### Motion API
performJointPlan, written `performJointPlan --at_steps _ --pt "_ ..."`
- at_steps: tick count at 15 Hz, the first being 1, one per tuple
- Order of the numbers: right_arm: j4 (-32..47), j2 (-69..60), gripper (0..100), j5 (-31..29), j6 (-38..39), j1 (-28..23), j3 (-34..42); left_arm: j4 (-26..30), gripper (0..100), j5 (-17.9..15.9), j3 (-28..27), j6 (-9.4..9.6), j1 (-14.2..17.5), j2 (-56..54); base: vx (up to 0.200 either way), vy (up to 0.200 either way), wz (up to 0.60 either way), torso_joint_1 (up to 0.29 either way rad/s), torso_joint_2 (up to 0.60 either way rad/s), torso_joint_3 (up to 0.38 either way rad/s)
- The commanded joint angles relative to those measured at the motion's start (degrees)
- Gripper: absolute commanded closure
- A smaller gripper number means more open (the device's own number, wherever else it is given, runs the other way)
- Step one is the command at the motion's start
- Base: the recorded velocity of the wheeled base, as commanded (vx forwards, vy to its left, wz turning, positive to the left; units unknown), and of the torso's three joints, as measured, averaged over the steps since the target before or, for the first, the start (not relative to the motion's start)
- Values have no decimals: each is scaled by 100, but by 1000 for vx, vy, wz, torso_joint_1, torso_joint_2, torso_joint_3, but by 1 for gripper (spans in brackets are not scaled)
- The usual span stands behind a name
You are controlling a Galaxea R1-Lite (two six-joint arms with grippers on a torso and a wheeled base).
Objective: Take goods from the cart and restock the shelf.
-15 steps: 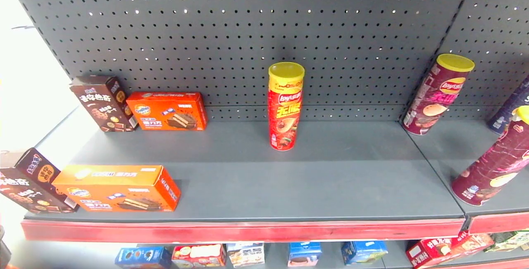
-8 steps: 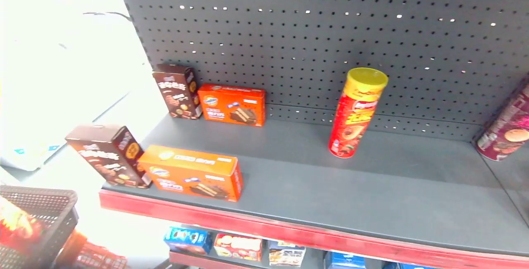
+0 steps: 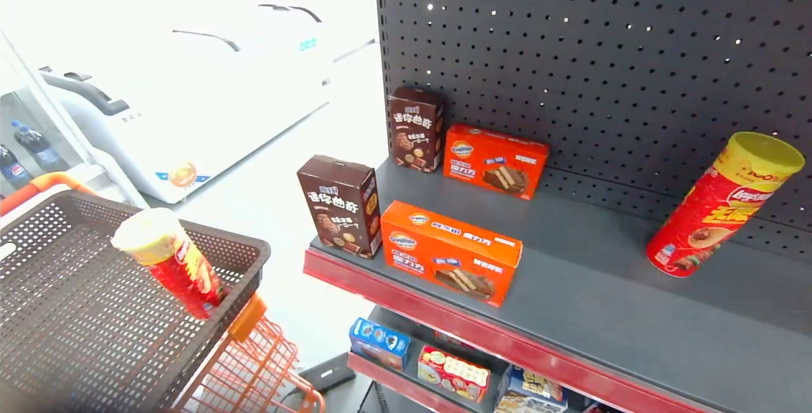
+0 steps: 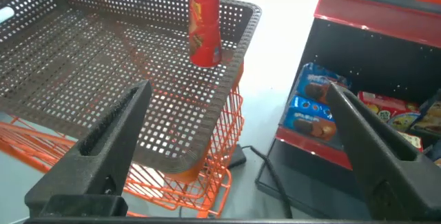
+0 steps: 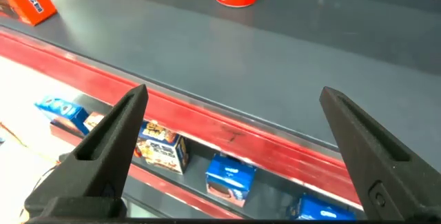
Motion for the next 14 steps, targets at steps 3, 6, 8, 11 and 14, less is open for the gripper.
performJointPlan --at_steps 3,6,8,11,14 --pt "2 8 0 -2 3 0 0 -8 0 2 0 1 -3 5 0 0 0 0 0 0" --pt "2 8 0 -2 3 0 0 1 0 -15 0 1 6 5 0 0 0 0 0 0" --pt "2 8 0 -2 3 0 0 -52 0 64 0 10 6 -4 0 0 0 0 0 0" --pt "2 8 0 -2 3 0 0 607 0 134 -853 238 32 418 0 0 0 0 0 0" --pt "2 8 0 -2 3 0 0 774 0 125 -1362 238 -38 1464 0 0 0 0 0 0"
